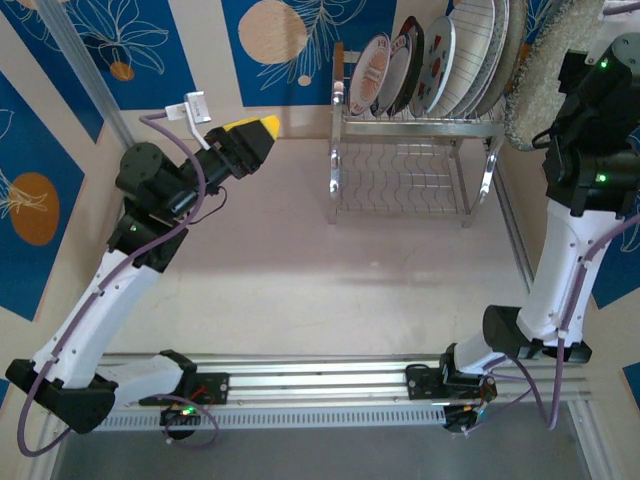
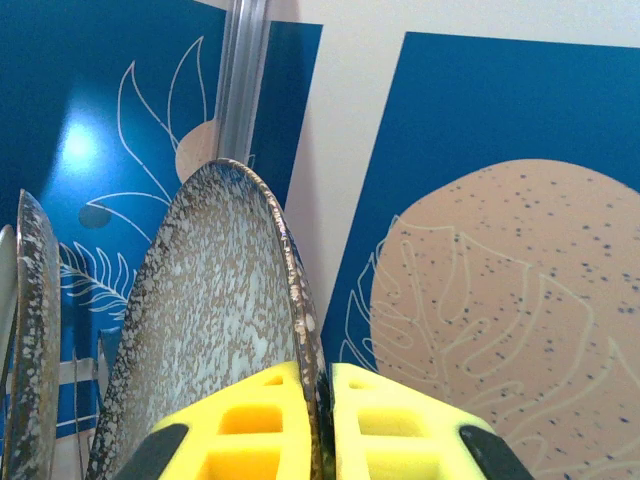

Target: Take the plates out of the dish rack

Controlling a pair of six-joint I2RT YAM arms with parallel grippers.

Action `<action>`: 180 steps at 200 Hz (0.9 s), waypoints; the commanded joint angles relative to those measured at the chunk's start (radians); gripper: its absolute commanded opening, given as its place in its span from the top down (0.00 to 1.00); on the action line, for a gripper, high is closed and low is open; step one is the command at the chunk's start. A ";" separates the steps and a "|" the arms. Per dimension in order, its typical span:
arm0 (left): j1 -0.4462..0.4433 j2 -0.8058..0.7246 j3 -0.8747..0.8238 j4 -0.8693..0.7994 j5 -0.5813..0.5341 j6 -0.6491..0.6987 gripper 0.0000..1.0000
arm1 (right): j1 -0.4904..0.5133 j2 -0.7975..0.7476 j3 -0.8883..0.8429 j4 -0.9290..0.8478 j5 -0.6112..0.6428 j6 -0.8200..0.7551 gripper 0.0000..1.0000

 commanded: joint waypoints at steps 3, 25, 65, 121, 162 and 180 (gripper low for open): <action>-0.020 0.004 -0.016 0.044 0.034 -0.032 0.00 | 0.006 -0.113 0.006 0.225 0.041 0.056 1.00; -0.027 0.028 -0.013 0.030 0.064 -0.055 0.00 | 0.008 -0.139 0.002 0.167 0.051 0.087 1.00; -0.071 0.112 0.007 -0.016 0.148 -0.132 0.01 | 0.016 -0.178 -0.007 0.062 0.059 0.143 1.00; -0.214 0.307 0.004 0.016 0.261 -0.280 0.04 | 0.064 -0.206 -0.003 -0.075 0.113 0.205 1.00; -0.310 0.486 -0.005 0.204 0.313 -0.432 0.09 | 0.114 -0.261 -0.071 -0.136 0.143 0.266 1.00; -0.350 0.562 -0.001 0.296 0.317 -0.501 0.09 | 0.135 -0.272 -0.072 -0.179 0.158 0.285 1.00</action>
